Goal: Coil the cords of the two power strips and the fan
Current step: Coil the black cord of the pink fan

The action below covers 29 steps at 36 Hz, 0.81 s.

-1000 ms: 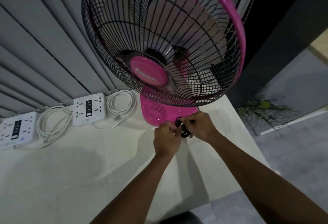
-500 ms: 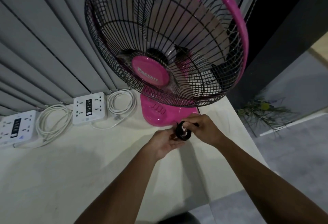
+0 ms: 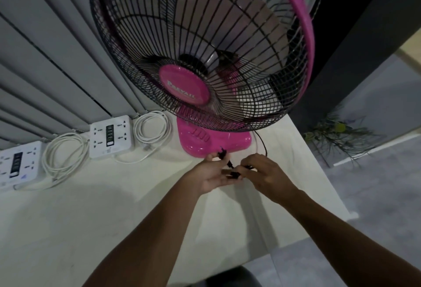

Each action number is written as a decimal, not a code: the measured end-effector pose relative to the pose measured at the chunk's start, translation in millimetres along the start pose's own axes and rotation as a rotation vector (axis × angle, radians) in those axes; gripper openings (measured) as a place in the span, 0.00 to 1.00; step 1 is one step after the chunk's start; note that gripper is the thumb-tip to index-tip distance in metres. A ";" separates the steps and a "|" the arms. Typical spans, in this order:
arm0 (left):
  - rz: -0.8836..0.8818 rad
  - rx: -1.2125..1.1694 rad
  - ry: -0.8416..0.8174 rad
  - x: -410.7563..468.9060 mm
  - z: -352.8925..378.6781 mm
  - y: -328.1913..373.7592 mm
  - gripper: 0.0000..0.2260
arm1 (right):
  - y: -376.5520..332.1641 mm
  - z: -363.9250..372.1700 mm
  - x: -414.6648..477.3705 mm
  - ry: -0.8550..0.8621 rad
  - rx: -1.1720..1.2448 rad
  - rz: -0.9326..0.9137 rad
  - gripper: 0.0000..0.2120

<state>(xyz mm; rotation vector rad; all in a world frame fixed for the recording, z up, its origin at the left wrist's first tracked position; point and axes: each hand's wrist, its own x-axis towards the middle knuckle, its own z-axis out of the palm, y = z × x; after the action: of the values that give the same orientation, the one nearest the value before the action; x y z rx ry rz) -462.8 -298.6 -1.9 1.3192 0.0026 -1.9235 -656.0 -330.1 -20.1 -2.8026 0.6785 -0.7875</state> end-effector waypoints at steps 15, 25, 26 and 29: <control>0.219 0.280 0.047 28.4 22.1 -45.6 0.23 | 26.3 -6.9 -65.1 -0.243 0.202 0.130 0.14; 0.442 0.531 0.206 64.8 48.8 -45.2 0.17 | 90.0 31.3 -58.2 -0.048 0.048 0.912 0.18; 0.464 0.564 0.198 68.2 51.5 -42.6 0.16 | 95.4 33.4 -53.2 -0.101 0.045 0.993 0.18; 0.532 0.673 0.178 78.4 58.7 -34.1 0.16 | 109.5 32.0 -39.6 -0.185 0.069 1.133 0.16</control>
<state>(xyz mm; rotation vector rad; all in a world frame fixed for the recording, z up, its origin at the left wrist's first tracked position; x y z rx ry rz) -541.1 -345.9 -50.7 1.6961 -0.8827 -1.3790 -711.2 -408.0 -94.0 -1.8567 1.8351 -0.2852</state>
